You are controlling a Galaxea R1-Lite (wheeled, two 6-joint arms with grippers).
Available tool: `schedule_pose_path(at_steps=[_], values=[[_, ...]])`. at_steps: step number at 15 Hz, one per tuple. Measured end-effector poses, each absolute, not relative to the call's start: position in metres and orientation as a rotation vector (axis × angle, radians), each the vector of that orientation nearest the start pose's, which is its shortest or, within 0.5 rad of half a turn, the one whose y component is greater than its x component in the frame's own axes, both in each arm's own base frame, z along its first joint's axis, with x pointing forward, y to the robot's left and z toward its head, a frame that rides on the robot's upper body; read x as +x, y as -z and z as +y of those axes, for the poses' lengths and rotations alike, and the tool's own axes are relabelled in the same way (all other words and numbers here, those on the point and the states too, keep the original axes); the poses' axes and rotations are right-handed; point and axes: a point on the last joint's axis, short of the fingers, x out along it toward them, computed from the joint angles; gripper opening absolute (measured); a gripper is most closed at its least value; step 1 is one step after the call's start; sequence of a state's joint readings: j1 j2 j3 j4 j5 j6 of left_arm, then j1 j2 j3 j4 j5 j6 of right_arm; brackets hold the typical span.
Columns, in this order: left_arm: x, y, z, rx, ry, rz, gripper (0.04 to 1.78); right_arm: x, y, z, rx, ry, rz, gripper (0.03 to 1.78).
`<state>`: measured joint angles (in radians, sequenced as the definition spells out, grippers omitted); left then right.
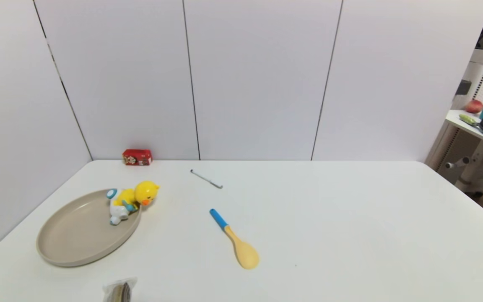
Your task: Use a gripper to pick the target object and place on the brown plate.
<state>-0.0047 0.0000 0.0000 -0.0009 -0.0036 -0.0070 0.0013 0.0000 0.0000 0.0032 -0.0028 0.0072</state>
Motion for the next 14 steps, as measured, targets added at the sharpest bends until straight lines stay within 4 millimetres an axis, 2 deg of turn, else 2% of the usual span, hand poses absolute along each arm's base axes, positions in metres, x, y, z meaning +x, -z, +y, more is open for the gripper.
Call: schedule_pose_path(at_steps=[14], values=[[-0.0229, -0.0756, 0.0000, -0.007, 0.009, -0.002, 1.69, -0.0228, -0.0750, -0.0001, 0.008, 0.002, 0.004, 1.69]])
